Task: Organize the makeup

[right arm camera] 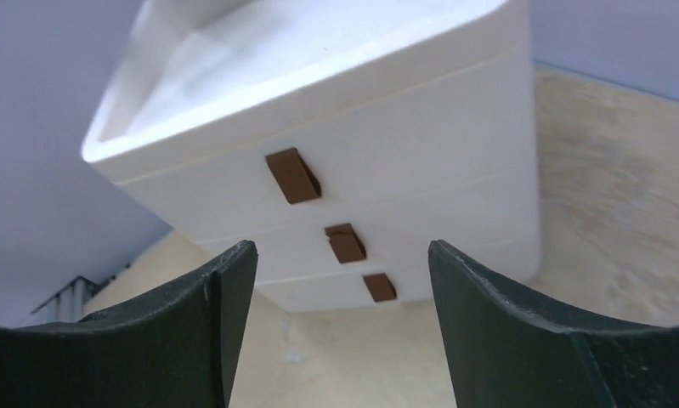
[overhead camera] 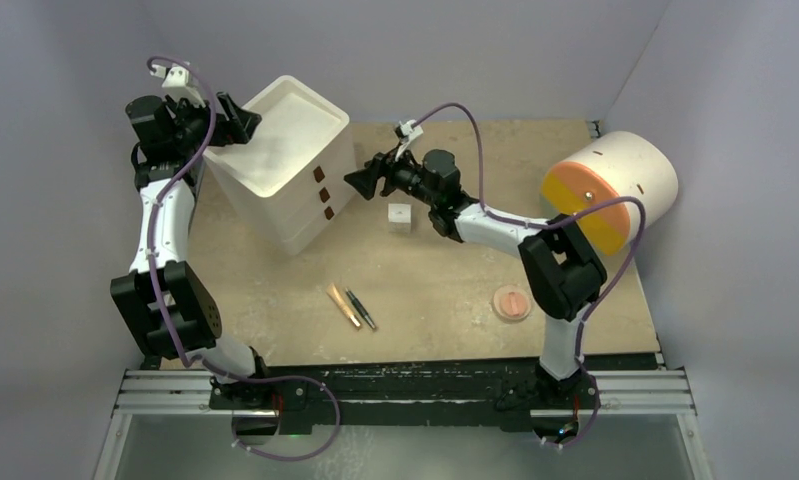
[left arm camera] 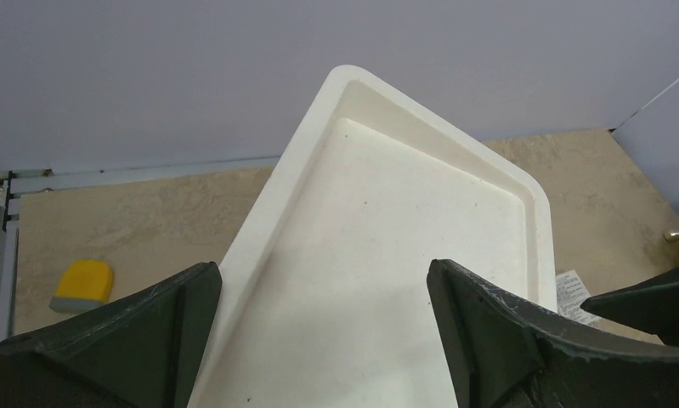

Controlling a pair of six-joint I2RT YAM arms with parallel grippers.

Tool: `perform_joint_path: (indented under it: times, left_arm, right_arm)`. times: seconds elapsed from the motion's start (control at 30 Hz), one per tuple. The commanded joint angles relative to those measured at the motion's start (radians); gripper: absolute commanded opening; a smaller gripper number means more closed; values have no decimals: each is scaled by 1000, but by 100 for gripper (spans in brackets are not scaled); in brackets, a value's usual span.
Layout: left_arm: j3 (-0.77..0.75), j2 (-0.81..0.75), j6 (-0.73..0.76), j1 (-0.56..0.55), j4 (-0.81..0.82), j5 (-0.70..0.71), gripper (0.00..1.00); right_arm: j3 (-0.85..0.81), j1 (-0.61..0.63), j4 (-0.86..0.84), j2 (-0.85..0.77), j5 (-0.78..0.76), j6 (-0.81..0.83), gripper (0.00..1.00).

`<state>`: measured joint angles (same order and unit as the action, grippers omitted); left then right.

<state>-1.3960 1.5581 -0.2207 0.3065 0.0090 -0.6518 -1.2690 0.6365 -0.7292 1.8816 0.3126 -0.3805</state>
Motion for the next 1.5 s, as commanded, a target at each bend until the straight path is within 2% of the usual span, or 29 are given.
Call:
perform_joint_path:
  times: [0.0, 0.13, 0.3, 0.9, 1.4, 1.47]
  left_arm:
    - [-28, 9, 11, 1, 3, -22, 98]
    - [-30, 12, 18, 1, -6, -9, 98]
    - [-31, 24, 17, 1, -7, -6, 98]
    - [-35, 37, 15, 2, -7, -6, 98]
    - [-39, 47, 18, 1, -32, 0, 98]
    - [-40, 47, 19, 1, -42, 1, 98]
  right_arm:
    - [-37, 1, -280, 83, 106, -185, 74]
    - [-111, 1, -303, 164, 128, -245, 63]
    - [-176, 3, -325, 233, 147, -296, 59]
    - [-299, 62, -206, 280, 115, -214, 56]
    - [-378, 154, -25, 287, 4, 17, 56]
    - [-384, 162, -12, 289, -14, 39, 53]
